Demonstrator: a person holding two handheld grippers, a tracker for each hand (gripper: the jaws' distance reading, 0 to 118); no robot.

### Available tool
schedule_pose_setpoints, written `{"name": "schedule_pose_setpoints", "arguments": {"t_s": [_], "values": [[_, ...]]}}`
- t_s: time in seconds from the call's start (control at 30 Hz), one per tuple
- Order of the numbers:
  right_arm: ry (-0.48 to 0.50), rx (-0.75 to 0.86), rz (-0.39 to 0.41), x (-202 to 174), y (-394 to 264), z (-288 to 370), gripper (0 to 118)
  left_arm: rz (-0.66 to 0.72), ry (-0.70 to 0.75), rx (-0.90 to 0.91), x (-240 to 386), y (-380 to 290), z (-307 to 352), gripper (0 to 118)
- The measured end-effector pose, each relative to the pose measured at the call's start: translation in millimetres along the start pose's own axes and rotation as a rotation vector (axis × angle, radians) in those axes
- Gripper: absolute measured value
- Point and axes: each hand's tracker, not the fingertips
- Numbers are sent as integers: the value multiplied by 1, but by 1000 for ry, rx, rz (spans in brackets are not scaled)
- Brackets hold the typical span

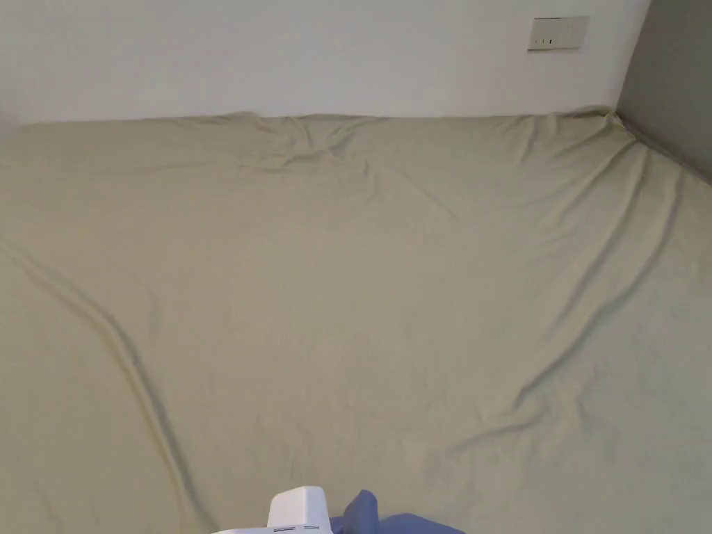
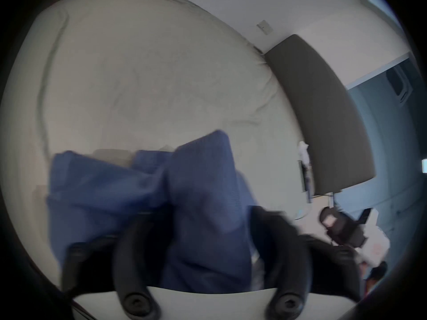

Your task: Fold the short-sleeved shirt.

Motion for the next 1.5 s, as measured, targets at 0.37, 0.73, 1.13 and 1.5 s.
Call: {"name": "schedule_pose_setpoints", "arguments": {"t_s": [0.37, 0.73, 1.13, 1.5], "values": [[15, -38, 8, -2, -4, -14, 2, 97, 103, 136, -22, 3, 52, 1], [24, -49, 9, 0, -6, -13, 2, 98, -8, -91, 6, -12, -63, 1], [210, -109, 99, -50, -1, -43, 2, 86, -338, 228, 5, -22, 78, 1], [278, -497, 351, -138, -44, -162, 2, 293, -22, 536, -96, -87, 199, 2]]}}
